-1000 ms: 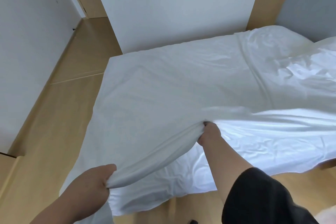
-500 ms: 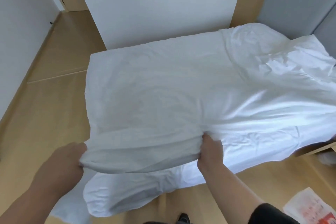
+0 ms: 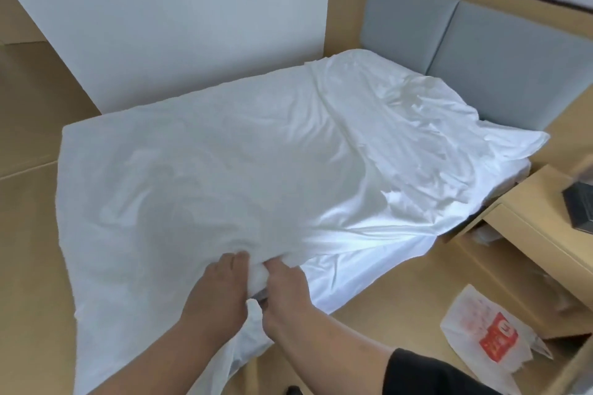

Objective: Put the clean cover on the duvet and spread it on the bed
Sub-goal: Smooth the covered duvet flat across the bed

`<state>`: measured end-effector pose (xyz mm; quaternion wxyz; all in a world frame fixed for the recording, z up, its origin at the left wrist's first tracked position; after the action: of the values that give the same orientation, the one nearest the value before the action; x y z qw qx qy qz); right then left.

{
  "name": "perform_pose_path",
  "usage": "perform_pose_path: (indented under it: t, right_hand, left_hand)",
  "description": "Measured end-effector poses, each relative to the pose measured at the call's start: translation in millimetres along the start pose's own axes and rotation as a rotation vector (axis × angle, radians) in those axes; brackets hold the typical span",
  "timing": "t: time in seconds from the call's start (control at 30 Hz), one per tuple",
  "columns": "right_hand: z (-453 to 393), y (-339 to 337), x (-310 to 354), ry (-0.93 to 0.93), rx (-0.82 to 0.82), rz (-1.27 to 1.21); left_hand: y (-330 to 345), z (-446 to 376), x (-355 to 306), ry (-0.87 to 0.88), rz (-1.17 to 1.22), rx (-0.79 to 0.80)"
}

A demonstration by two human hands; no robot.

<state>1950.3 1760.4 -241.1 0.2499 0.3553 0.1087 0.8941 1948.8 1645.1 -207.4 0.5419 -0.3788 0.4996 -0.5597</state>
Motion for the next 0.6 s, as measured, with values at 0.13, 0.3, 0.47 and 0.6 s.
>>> perform_pose_path:
  t: [0.13, 0.3, 0.47, 0.6]
  right_hand:
    - [-13.1, -25.4, -11.5, 0.015, 0.163, -0.088]
    - [-63.7, -54.6, -8.3, 0.127, 0.047, -0.387]
    - [-108.4, -60.4, 53.3, -0.018, 0.057, -0.55]
    - [-127.4, -61.9, 82.8, 0.048, -0.069, -0.476]
  left_hand:
    - [-6.2, -18.7, 12.5, -0.047, 0.151, 0.075]
    - [-16.6, -14.5, 19.5, -0.048, 0.164, 0.233]
    - [-26.3, -10.5, 16.8, -0.058, 0.148, 0.286]
    - [-33.5, -10.1, 18.9, -0.084, 0.121, 0.323]
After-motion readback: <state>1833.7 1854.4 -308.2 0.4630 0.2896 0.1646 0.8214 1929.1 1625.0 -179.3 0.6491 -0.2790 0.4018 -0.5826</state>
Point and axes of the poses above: each hand's wrist, its own z-axis away from the middle knuckle, its own y-axis out of the palm, x = y × z, the point moved 3 cm from there along -z, towards the middle knuckle, and after that the axes turned 2 degrees about z, right-handed, at the moved point
